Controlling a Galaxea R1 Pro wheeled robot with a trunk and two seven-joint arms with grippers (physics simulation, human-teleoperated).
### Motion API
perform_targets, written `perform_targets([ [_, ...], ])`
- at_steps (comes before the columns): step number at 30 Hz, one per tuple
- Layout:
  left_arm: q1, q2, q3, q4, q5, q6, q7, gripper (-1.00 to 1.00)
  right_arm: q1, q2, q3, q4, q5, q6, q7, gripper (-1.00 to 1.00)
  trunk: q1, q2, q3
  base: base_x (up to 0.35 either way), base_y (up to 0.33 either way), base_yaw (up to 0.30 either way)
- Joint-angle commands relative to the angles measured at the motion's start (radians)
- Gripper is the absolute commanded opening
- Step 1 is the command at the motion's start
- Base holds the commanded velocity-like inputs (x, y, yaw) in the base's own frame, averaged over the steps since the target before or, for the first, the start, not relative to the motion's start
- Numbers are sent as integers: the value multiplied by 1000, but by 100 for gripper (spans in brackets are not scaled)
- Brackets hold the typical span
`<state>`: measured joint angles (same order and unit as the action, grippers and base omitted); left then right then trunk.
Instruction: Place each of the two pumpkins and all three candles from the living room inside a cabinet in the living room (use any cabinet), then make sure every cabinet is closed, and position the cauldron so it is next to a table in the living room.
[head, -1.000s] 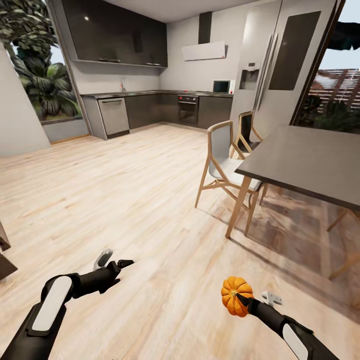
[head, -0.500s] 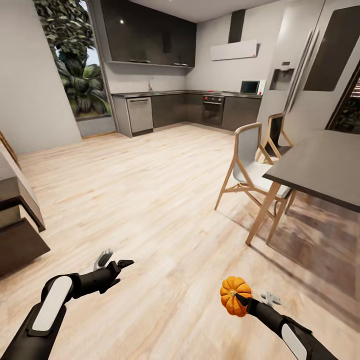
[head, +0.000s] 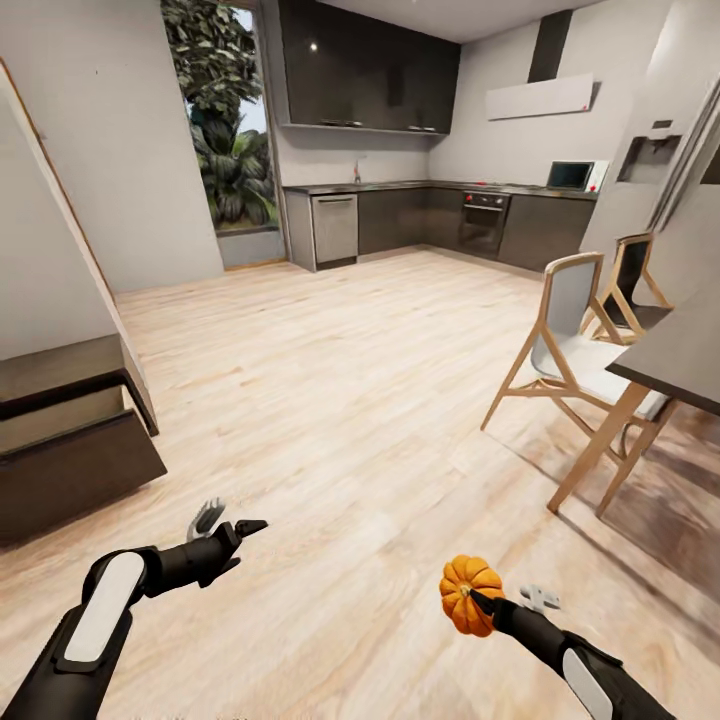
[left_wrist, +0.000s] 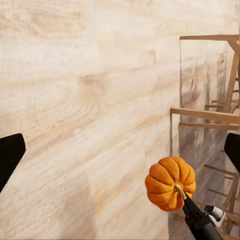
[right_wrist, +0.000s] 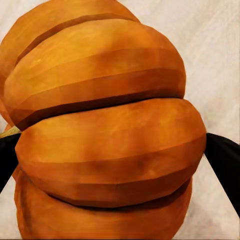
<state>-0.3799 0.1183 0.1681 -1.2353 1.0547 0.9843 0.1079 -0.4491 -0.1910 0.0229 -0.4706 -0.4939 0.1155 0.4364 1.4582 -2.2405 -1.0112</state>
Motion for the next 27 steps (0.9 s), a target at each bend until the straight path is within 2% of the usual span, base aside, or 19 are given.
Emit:
perform_targets([
  [1, -1, 0, 1, 0, 11, 4, 10, 100, 0, -1, 2, -2, -13, 7, 1, -100, 0, 0, -1, 73, 278, 296],
  [9, -1, 0, 0, 2, 11, 4, 10, 100, 0, -1, 2, -2, -11, 7, 2, -100, 0, 0, -1, 118, 278, 280],
  [17, -1, 0, -1, 5, 11, 4, 10, 100, 0, -2, 1, -2, -14, 4, 15, -100, 0, 0, -2, 223, 231, 50],
  [27, -1, -1, -1, 8, 11, 4, 11, 100, 0, -1, 2, -2, -12, 7, 5, -100, 0, 0, -2, 257, 199, 259],
])
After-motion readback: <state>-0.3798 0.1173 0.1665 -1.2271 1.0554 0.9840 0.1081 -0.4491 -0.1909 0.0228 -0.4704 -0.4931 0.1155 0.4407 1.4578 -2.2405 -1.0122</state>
